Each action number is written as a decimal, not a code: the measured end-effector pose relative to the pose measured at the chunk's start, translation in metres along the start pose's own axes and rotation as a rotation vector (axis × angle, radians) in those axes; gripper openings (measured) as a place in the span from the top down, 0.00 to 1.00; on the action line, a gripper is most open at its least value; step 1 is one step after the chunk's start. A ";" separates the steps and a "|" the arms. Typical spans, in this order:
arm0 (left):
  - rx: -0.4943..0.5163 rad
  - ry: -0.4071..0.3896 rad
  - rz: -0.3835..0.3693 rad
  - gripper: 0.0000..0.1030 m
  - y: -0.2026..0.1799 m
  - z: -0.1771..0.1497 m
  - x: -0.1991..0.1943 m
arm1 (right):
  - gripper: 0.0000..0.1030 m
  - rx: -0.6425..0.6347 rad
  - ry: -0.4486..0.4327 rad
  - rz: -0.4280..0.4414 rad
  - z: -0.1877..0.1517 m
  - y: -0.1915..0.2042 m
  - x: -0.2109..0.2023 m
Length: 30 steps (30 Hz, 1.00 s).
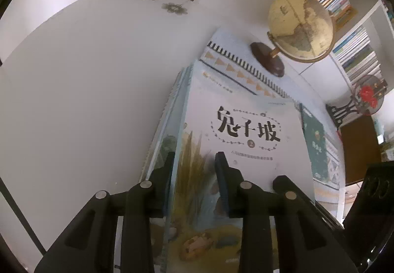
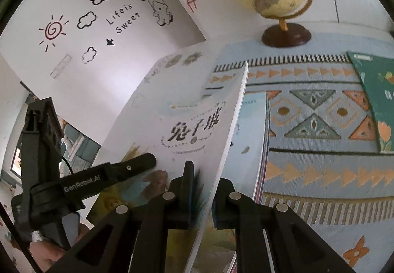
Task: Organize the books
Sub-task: 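Lower the rabbit book flat onto the stack and open both grippers, then move both grippers to the green insect-cover book on the rug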
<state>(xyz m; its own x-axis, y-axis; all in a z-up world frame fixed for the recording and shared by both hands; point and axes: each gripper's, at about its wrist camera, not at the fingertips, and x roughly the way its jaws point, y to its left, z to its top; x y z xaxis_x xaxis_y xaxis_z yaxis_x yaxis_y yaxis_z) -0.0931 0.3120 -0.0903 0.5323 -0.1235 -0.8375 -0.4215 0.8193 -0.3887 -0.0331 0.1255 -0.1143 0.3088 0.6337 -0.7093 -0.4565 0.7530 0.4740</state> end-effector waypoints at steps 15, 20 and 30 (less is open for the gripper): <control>-0.071 -0.120 0.194 0.68 0.011 0.014 -0.031 | 0.78 0.117 0.024 -0.019 -0.005 -0.024 0.003; -0.055 -0.126 0.197 0.67 -0.010 0.019 -0.044 | 0.66 0.161 -0.034 -0.107 0.013 -0.062 -0.038; 0.150 -0.114 0.004 0.21 -0.170 0.017 -0.008 | 0.47 0.275 -0.149 -0.186 0.033 -0.197 -0.126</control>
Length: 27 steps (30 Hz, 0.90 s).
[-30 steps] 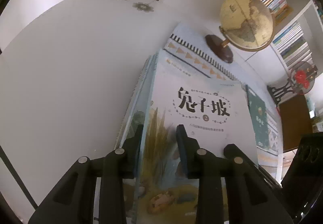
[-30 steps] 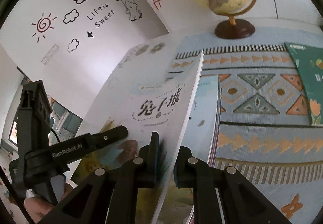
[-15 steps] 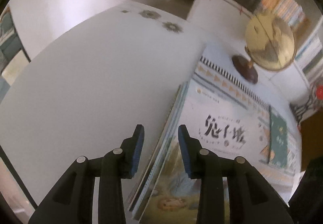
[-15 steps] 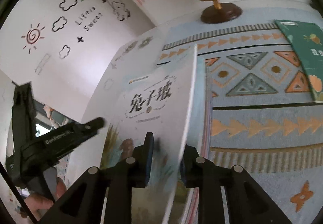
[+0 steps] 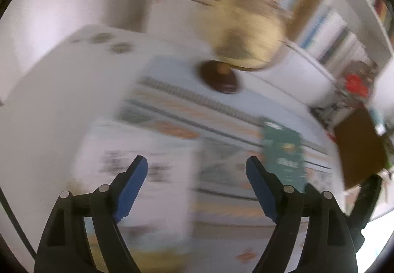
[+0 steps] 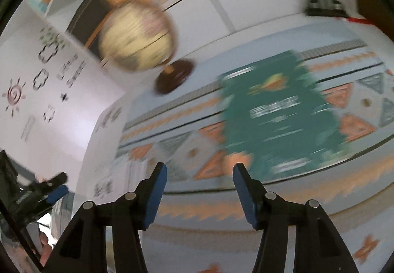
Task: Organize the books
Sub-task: 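Move both grippers to the green insect-cover book on the rug, then grasp the green book's edge with both grippers and lift it upright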
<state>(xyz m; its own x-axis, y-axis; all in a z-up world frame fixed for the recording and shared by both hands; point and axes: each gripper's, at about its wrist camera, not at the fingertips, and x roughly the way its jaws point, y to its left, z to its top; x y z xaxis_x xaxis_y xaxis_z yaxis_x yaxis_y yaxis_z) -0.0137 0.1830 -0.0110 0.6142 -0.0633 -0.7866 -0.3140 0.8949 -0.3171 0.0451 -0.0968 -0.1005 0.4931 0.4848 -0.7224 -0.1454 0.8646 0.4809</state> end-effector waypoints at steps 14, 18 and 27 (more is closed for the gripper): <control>0.083 0.268 -0.141 0.27 -0.131 -0.054 0.156 | 0.47 -0.069 -0.023 -0.053 0.063 -0.121 -0.005; 0.082 0.290 -0.163 0.35 -0.139 -0.058 0.171 | 0.47 -0.060 0.021 -0.021 0.068 -0.137 0.015; 0.110 0.246 -0.158 0.34 -0.142 -0.060 0.171 | 0.41 0.025 0.058 0.124 0.065 -0.154 0.030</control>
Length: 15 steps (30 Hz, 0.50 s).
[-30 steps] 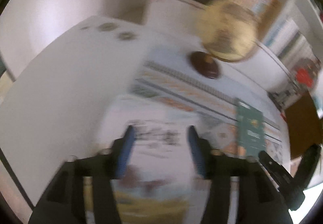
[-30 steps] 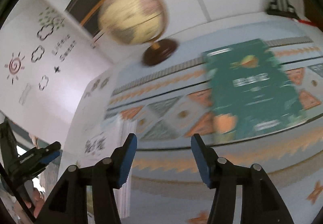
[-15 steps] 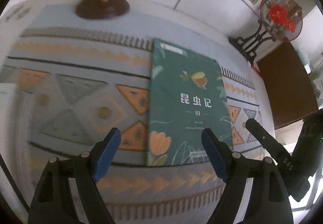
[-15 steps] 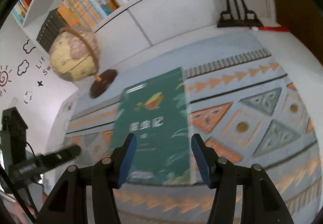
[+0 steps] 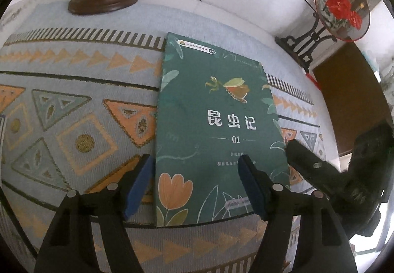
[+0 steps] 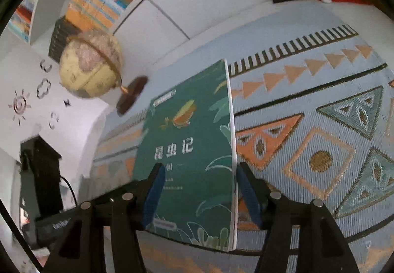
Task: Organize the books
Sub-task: 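Grasp the green book's edge with both grippers and lift it upright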
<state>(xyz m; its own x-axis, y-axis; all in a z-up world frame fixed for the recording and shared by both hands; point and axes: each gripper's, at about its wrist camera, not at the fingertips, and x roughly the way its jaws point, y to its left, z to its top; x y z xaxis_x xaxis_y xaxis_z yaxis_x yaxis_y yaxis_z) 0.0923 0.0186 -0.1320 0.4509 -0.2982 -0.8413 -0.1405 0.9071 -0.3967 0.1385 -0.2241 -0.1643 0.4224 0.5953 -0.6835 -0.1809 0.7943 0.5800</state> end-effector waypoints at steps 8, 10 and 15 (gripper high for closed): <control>0.015 -0.009 0.028 0.34 -0.007 -0.001 0.004 | 0.65 0.102 0.011 0.331 0.002 -0.023 -0.021; -0.005 -0.003 0.018 0.34 -0.005 0.001 0.004 | 0.77 0.091 0.119 0.338 -0.005 -0.020 -0.005; -0.200 -0.026 -0.259 0.34 0.023 0.005 -0.011 | 0.97 0.235 0.127 0.270 -0.023 -0.033 0.009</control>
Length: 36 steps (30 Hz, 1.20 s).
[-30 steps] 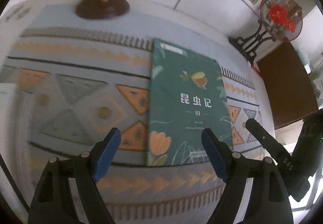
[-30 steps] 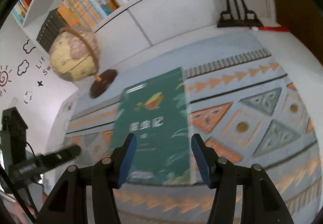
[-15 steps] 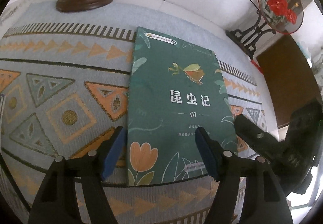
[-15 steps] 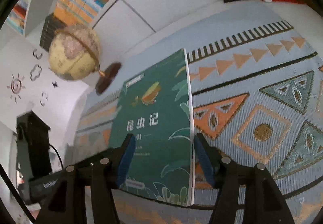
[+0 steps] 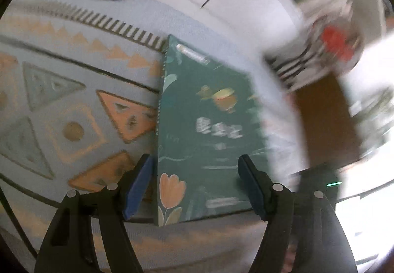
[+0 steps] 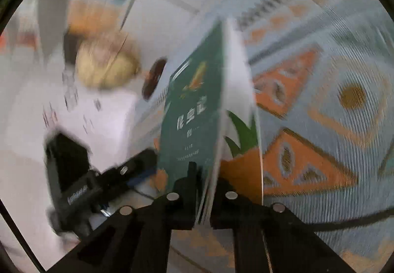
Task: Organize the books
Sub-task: 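Grasp the green book's edge with both grippers and lift it upright, then carry the green book upright with both grippers over the stack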
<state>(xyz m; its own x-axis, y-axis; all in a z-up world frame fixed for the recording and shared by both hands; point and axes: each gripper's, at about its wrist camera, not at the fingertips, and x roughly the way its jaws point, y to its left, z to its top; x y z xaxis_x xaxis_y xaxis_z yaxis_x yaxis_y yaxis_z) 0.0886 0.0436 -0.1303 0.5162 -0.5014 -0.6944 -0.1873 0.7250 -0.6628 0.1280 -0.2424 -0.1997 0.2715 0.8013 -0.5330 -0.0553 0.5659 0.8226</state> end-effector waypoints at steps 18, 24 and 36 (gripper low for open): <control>0.422 0.040 0.387 0.74 -0.065 -0.020 0.057 | 0.98 -0.001 -0.019 -0.083 0.003 0.009 0.005; 0.484 0.026 0.419 0.74 -0.081 -0.023 0.058 | 0.95 -0.353 -0.095 -0.396 -0.016 0.072 0.014; 0.451 0.015 0.349 0.74 -0.077 -0.024 0.013 | 0.94 -0.554 -0.227 -0.486 -0.046 0.112 0.003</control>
<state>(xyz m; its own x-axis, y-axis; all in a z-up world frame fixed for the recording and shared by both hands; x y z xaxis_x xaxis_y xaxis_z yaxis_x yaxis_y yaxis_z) 0.0903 -0.0305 -0.0949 0.4753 -0.1998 -0.8569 0.0323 0.9772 -0.2099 0.0783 -0.1677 -0.1188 0.5754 0.4121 -0.7065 -0.3363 0.9066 0.2549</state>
